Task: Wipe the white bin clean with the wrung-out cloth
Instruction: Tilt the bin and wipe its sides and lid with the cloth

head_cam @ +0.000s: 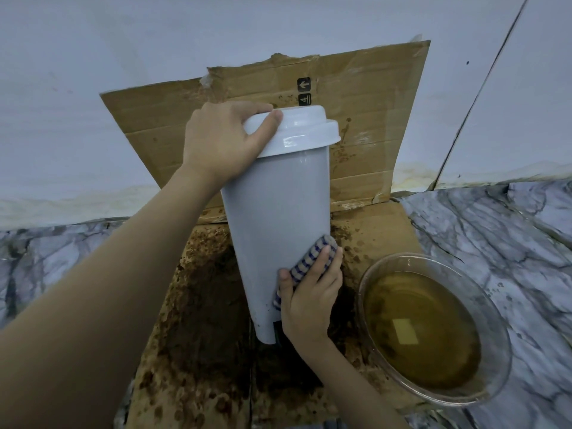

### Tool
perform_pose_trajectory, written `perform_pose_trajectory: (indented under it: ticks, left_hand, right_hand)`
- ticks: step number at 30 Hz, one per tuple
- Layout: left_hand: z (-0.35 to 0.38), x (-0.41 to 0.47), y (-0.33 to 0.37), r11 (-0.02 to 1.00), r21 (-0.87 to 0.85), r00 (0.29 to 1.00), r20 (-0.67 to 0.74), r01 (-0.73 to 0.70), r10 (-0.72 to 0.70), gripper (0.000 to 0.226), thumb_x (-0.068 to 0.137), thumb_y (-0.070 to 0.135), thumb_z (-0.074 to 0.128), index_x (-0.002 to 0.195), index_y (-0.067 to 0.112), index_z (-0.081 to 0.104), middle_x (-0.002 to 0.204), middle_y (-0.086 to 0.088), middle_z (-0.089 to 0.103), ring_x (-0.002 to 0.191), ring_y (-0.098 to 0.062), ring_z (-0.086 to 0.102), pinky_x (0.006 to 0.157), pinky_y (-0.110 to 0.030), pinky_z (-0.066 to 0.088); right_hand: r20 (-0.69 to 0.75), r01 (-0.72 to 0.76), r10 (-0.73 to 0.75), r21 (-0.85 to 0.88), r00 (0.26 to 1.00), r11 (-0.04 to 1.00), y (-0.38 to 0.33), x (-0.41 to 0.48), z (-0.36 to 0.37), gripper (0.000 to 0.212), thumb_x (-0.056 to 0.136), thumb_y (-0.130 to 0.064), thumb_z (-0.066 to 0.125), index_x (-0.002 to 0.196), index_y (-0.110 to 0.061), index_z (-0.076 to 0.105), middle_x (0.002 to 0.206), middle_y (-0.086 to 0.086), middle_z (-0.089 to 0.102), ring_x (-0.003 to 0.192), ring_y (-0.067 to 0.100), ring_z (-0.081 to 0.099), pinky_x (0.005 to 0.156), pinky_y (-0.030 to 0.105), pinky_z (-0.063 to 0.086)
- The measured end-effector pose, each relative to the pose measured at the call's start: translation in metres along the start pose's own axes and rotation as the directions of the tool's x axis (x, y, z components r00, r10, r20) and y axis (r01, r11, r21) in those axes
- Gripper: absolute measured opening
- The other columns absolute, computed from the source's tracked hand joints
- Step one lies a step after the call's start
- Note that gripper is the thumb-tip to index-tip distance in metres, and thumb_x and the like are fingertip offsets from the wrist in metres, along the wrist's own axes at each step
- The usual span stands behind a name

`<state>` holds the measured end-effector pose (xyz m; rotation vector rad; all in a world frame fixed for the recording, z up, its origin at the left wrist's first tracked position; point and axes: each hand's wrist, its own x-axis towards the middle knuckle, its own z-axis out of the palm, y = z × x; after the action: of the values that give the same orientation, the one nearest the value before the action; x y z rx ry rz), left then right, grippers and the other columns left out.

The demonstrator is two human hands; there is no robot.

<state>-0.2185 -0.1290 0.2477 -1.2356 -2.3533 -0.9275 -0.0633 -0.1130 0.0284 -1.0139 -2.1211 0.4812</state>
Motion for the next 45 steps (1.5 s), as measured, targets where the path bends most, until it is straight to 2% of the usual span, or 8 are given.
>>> perform_pose_trajectory:
  ticks: [10, 17, 21, 27, 30, 36, 39, 45]
  left_hand:
    - [0.001, 0.000, -0.001, 0.999, 0.008, 0.999, -0.009, -0.033, 0.034, 0.043, 0.090, 0.052, 0.038, 0.111, 0.031, 0.069, 0.105, 0.006, 0.072, 0.094, -0.017, 0.064, 0.072, -0.028, 0.045]
    - [0.001, -0.002, 0.005, 0.998, 0.046, 0.999, -0.007, -0.053, 0.053, 0.047, 0.089, 0.052, 0.037, 0.113, 0.028, 0.069, 0.108, 0.004, 0.072, 0.097, -0.018, 0.064, 0.073, -0.029, 0.046]
    - [0.002, -0.010, 0.008, 0.995, 0.072, 0.998, -0.008, -0.061, 0.062, 0.051, 0.088, 0.056, 0.034, 0.114, 0.028, 0.068, 0.107, 0.003, 0.072, 0.096, -0.019, 0.065, 0.070, -0.027, 0.046]
    - [-0.004, -0.047, 0.018, 0.989, 0.121, 0.996, 0.034, -0.087, 0.084, 0.061, 0.086, 0.061, 0.027, 0.119, 0.027, 0.065, 0.117, 0.006, 0.068, 0.104, -0.017, 0.063, 0.069, -0.022, 0.043]
    - [-0.006, -0.069, 0.030, 0.988, 0.104, 0.991, 0.077, -0.113, 0.106, 0.059, 0.089, 0.059, 0.029, 0.121, 0.024, 0.063, 0.122, 0.005, 0.065, 0.110, -0.018, 0.061, 0.076, -0.025, 0.048]
    - [-0.011, -0.129, 0.046, 0.959, 0.159, 0.970, 0.102, -0.233, 0.219, 0.056, 0.093, 0.049, 0.035, 0.123, 0.011, 0.062, 0.123, -0.007, 0.064, 0.115, -0.027, 0.060, 0.094, -0.036, 0.047]
    - [-0.012, -0.149, 0.051, 0.955, 0.168, 0.962, 0.167, -0.245, 0.217, 0.060, 0.095, 0.050, 0.030, 0.126, 0.008, 0.059, 0.127, -0.009, 0.062, 0.118, -0.029, 0.058, 0.099, -0.038, 0.044]
    - [-0.021, -0.166, 0.058, 0.972, 0.082, 0.923, 0.338, -0.220, 0.181, 0.083, 0.088, 0.067, 0.004, 0.141, 0.015, 0.042, 0.145, -0.002, 0.044, 0.137, -0.022, 0.037, 0.112, -0.033, 0.025]
  right_hand:
    - [-0.134, -0.029, 0.065, 0.252, 0.989, 0.967, -0.022, 0.046, -0.017, 0.068, 0.094, -0.061, 0.020, 0.144, -0.015, 0.020, 0.141, 0.018, 0.043, 0.120, 0.035, 0.050, 0.081, 0.046, 0.053]
    - [-0.178, -0.126, 0.215, 0.409, 0.960, 0.904, -0.056, 0.111, -0.043, 0.060, 0.095, -0.050, 0.024, 0.137, -0.014, 0.045, 0.123, 0.007, 0.061, 0.106, 0.025, 0.060, 0.072, 0.022, 0.039]
    - [0.025, -0.382, 0.482, 0.648, 0.876, 0.660, -0.048, 0.121, -0.061, 0.045, 0.102, -0.037, 0.027, 0.122, -0.008, 0.056, 0.111, 0.011, 0.065, 0.103, 0.026, 0.059, 0.080, 0.026, 0.040]
    - [0.208, -0.410, 0.606, 0.886, 0.768, 0.215, -0.056, 0.112, -0.097, 0.048, 0.101, -0.042, 0.030, 0.119, -0.008, 0.058, 0.113, 0.012, 0.064, 0.104, 0.023, 0.061, 0.098, 0.043, 0.047]
    - [0.203, -0.366, 0.512, 0.899, 0.835, 0.239, -0.069, 0.098, -0.116, 0.048, 0.101, -0.042, 0.028, 0.138, -0.016, 0.043, 0.133, 0.004, 0.054, 0.120, 0.016, 0.053, 0.104, 0.037, 0.043]
    - [0.106, -0.356, 0.446, 0.772, 0.889, 0.526, -0.069, 0.061, -0.123, 0.050, 0.099, -0.039, 0.038, 0.146, -0.023, 0.029, 0.149, 0.002, 0.034, 0.135, 0.017, 0.035, 0.109, 0.034, 0.033]
    - [0.121, -0.395, 0.469, 0.739, 0.875, 0.546, -0.061, 0.045, -0.134, 0.046, 0.098, -0.036, 0.042, 0.142, -0.022, 0.038, 0.143, 0.003, 0.042, 0.130, 0.017, 0.041, 0.101, 0.025, 0.033]
    - [0.217, -0.462, 0.463, 0.719, 0.859, 0.519, -0.054, 0.025, -0.142, 0.060, 0.085, -0.051, 0.059, 0.138, -0.030, 0.041, 0.137, -0.003, 0.049, 0.125, 0.016, 0.047, 0.105, 0.043, 0.040]
